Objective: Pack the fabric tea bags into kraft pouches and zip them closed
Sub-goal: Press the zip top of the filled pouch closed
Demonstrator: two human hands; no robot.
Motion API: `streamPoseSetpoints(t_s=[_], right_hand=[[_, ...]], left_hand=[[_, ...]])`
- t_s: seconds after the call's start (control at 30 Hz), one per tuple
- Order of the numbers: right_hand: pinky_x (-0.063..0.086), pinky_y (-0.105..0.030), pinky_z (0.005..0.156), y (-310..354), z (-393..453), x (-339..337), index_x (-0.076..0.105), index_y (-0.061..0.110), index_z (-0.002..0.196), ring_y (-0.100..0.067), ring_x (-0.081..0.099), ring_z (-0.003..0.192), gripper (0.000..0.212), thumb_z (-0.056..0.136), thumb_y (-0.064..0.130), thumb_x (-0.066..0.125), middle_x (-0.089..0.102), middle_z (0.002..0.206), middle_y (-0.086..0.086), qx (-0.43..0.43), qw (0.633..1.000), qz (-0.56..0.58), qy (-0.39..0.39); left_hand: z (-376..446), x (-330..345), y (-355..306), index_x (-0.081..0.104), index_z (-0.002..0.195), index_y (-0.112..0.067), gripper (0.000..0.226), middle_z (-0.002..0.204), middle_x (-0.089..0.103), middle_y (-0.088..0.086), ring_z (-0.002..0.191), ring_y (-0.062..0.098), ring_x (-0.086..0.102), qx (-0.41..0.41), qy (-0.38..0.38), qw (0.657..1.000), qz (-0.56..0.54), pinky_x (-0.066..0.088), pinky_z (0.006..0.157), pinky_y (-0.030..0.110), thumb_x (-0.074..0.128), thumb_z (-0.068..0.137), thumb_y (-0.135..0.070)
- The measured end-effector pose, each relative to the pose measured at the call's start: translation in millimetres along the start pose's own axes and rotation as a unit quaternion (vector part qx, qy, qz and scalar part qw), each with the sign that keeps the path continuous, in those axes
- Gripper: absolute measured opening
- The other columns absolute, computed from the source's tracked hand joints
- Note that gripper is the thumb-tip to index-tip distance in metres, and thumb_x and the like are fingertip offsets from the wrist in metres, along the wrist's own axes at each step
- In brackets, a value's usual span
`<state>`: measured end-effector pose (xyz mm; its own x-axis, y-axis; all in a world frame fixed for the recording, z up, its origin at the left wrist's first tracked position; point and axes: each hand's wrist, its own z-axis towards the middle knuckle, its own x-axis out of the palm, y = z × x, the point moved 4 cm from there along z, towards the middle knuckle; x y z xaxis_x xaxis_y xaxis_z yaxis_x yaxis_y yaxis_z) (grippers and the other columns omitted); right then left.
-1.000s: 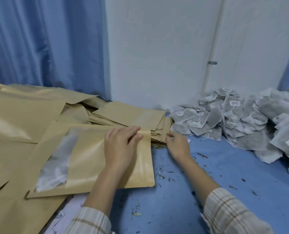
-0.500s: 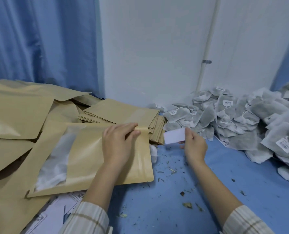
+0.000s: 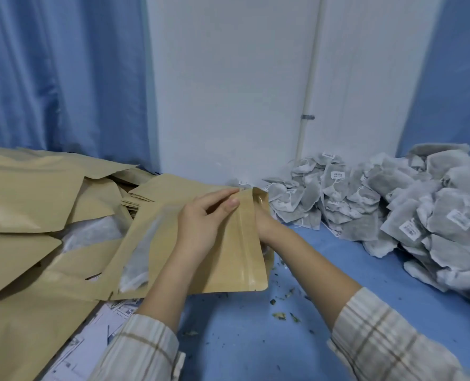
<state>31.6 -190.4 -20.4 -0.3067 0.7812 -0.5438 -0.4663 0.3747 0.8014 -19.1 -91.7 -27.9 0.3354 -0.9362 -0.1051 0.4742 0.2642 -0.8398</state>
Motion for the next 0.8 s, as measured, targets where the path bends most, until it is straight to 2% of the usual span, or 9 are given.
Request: streamPoseSetpoints(t_s=[0.2, 0.3, 0.37, 0.4, 0.5, 0.57, 0.63, 0.7, 0.8], right_hand=[[0.039, -0.011, 0.056, 43.7, -4.2, -24.2, 0.047, 0.019, 0.064, -0.007, 0.044, 0.061, 0.035, 0.094, 0.001, 0.043, 0.047, 0.064, 0.001, 0.027, 0.997, -0.053, 0.057], [0.037, 0.002, 0.063, 51.1, 5.1, -52.9, 0.057, 0.008, 0.11, -0.019, 0.055, 0.093, 0.024, 0.098, 0.007, 0.037, 0.06, 0.108, -0.015, 0.048, 0.996, -0.061, -0.043], [0.033, 0.005, 0.052, 47.1, 11.4, -72.4, 0.036, 0.003, 0.137, -0.021, 0.046, 0.115, 0.039, 0.098, 0.008, 0.038, 0.045, 0.135, -0.013, 0.083, 0.988, 0.015, -0.132], [0.032, 0.005, 0.047, 47.8, 9.4, -80.0, 0.038, 0.009, 0.134, -0.018, 0.048, 0.111, 0.036, 0.098, 0.008, 0.039, 0.047, 0.126, -0.008, 0.085, 0.981, 0.037, -0.168], [0.037, -0.002, 0.042, 53.0, 5.2, -101.5, 0.04, 0.026, 0.076, -0.003, 0.042, 0.066, 0.027, 0.096, 0.007, 0.043, 0.042, 0.078, 0.008, 0.093, 0.968, 0.067, -0.225], [0.043, -0.018, 0.044, 59.5, -2.5, -108.4, 0.036, 0.022, 0.065, -0.006, 0.043, 0.056, 0.033, 0.094, 0.01, 0.044, 0.043, 0.066, 0.005, 0.135, 0.969, 0.009, -0.207], [0.039, -0.018, 0.04, 66.7, -8.1, -105.5, 0.044, 0.014, 0.061, -0.011, 0.049, 0.041, 0.028, 0.089, 0.011, 0.049, 0.051, 0.049, -0.001, 0.214, 0.964, -0.09, -0.127], [0.046, -0.017, 0.041, 76.8, -13.6, -103.0, 0.052, 0.009, 0.063, -0.014, 0.055, 0.036, 0.02, 0.082, 0.014, 0.056, 0.058, 0.044, -0.006, 0.251, 0.957, -0.132, -0.063], [0.046, -0.02, 0.052, 91.4, -14.3, -109.9, 0.057, 0.01, 0.068, -0.017, 0.058, 0.055, 0.022, 0.082, 0.026, 0.063, 0.065, 0.071, -0.008, 0.179, 0.963, -0.198, -0.04]], left_hand=[[6.7, 4.4, -31.0, 0.07, 0.105, -0.026, 0.019, 0.105, 0.069, -0.015, 0.099, -0.006, 0.061, 0.009, 0.012, 0.995, -0.103, 0.041, 0.081, 0.005, 0.063, 0.088, -0.02], [14.0, 7.7, -47.0, 0.058, 0.122, -0.03, 0.03, 0.127, 0.055, -0.01, 0.114, -0.001, 0.051, 0.024, 0.002, 0.999, -0.044, 0.038, 0.094, 0.012, 0.057, 0.093, -0.027], [15.3, 8.1, -61.0, 0.051, 0.128, -0.034, 0.037, 0.13, 0.046, -0.012, 0.119, 0.0, 0.045, 0.058, -0.01, 0.998, 0.02, 0.033, 0.097, 0.014, 0.057, 0.091, -0.034], [14.7, 8.5, -67.4, 0.05, 0.129, -0.037, 0.042, 0.13, 0.044, -0.016, 0.118, -0.002, 0.044, 0.073, 0.001, 0.997, 0.03, 0.032, 0.094, 0.01, 0.06, 0.088, -0.04], [6.3, 17.2, -77.1, 0.036, 0.137, -0.047, 0.08, 0.14, 0.031, -0.028, 0.125, -0.013, 0.032, 0.078, 0.119, 0.99, 0.024, 0.027, 0.088, 0.001, 0.068, 0.066, -0.067], [-2.0, 26.6, -77.1, 0.013, 0.144, -0.049, 0.112, 0.15, 0.004, -0.032, 0.136, -0.011, 0.01, 0.104, 0.187, 0.968, 0.129, 0.019, 0.101, 0.01, 0.068, 0.05, -0.077], [-6.5, 35.7, -75.3, -0.005, 0.147, -0.041, 0.128, 0.154, -0.01, -0.023, 0.141, -0.002, -0.001, 0.148, 0.189, 0.938, 0.25, 0.015, 0.111, 0.024, 0.073, 0.05, -0.073], [-5.7, 41.1, -75.4, 0.001, 0.15, -0.028, 0.112, 0.157, 0.008, -0.006, 0.143, 0.011, 0.013, 0.178, 0.14, 0.941, 0.25, 0.023, 0.113, 0.029, 0.078, 0.069, -0.042], [-0.7, 37.0, -69.2, 0.018, 0.149, -0.027, 0.08, 0.149, 0.033, -0.009, 0.132, 0.007, 0.034, 0.14, 0.089, 0.975, 0.148, 0.031, 0.102, 0.018, 0.063, 0.085, -0.01]])
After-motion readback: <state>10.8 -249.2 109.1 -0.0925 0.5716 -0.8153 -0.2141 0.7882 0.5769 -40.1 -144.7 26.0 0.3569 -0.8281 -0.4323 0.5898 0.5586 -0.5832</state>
